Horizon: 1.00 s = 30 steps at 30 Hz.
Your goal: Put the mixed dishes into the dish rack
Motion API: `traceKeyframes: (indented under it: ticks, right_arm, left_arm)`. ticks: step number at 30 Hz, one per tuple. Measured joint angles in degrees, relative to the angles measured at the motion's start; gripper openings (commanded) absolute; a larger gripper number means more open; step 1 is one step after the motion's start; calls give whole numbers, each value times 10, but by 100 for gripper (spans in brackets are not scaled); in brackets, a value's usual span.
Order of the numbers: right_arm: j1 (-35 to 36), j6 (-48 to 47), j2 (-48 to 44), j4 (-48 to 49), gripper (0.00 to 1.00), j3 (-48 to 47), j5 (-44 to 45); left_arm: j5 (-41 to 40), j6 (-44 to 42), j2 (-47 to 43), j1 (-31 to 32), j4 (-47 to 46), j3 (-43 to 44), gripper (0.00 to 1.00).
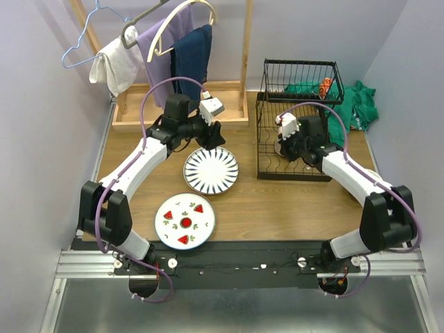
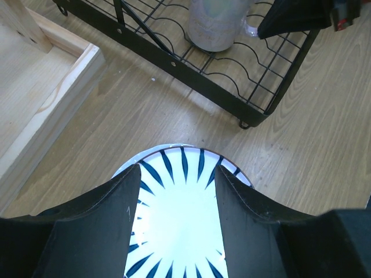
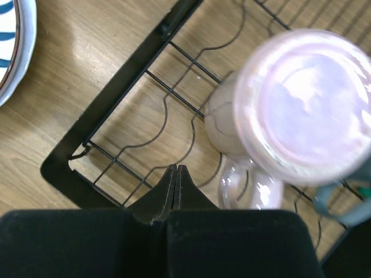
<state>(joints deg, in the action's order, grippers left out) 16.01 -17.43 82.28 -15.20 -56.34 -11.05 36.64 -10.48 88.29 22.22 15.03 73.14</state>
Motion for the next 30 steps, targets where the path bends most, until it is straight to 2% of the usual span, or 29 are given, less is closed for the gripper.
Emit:
traceKeyframes:
  ticks: [14, 30]
  right_arm:
    - [9, -81, 104, 51, 0, -21, 65]
    - [9, -157, 232, 153, 0, -99, 119]
  left_arm:
    - [-16, -7, -5, 0, 9, -10, 62]
    - [-25, -7, -8, 0, 9, -24, 62]
